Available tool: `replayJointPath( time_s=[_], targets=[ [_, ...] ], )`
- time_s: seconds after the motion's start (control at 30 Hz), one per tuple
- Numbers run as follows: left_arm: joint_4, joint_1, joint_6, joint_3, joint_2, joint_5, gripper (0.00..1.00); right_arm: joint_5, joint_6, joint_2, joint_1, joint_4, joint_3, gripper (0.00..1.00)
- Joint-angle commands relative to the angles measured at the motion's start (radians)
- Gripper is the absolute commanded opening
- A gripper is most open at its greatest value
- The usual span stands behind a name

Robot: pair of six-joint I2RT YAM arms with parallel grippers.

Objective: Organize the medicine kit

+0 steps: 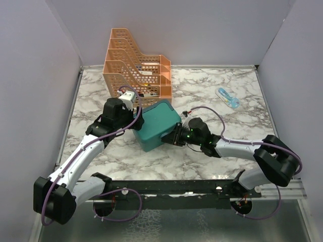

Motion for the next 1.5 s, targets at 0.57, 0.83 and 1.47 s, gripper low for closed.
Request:
replayJointPath(
  time_s=[0.57,0.83,1.47],
  targets=[
    [-0.095,-0.003,-0.207,0.086,-0.204,-0.134,0.99,0.209,-0.174,-0.27,0.001,-0.392,0.039,0.32],
    [-0.125,-0.002,-0.145,0.037,-0.492,-0.119,0.99,0.563,-0.391,-0.556,0.001,-0.872,0.218,0.58],
    [-0.369,-0.002,-0.022,0.222,-0.803,-0.326,0.99,0.904,-0.641,-1.065,0.0,-1.249,0.529,0.68]
  ],
)
